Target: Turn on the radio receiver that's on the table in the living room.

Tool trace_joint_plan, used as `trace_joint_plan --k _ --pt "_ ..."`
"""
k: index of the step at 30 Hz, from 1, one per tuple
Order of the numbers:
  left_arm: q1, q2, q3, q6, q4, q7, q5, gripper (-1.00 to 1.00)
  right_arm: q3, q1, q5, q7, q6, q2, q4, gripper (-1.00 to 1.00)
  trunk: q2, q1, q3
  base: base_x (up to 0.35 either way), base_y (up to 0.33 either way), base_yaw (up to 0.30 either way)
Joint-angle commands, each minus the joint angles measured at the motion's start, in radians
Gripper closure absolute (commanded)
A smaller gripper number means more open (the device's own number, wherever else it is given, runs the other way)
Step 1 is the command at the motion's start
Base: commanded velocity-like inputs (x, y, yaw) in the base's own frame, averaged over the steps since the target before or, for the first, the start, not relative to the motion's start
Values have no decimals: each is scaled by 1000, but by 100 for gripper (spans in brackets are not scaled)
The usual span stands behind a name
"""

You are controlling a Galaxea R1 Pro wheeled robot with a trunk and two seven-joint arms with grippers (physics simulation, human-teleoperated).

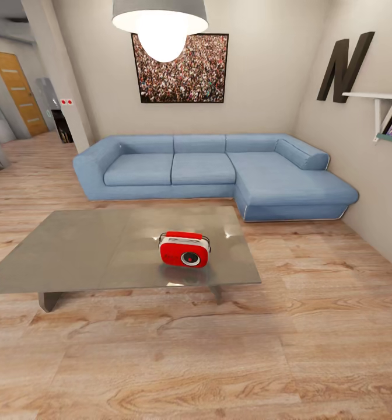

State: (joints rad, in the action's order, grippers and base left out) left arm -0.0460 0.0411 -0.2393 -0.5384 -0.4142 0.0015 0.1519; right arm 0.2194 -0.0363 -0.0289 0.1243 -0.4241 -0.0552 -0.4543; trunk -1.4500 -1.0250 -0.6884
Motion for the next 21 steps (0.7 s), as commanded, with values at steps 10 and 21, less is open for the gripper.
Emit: trace_joint_plan --k 10,21 --pt "0 -3 3 70 -6 -1 1 -100 -5 -1 1 -2 44 2 1 -100 0 0 0 0 0 0" --pt "-2 -2 5 374 -237 -5 0 -100 -9 -1 78 -3 525 2 -394 -100 0 0 0 0 0 0"
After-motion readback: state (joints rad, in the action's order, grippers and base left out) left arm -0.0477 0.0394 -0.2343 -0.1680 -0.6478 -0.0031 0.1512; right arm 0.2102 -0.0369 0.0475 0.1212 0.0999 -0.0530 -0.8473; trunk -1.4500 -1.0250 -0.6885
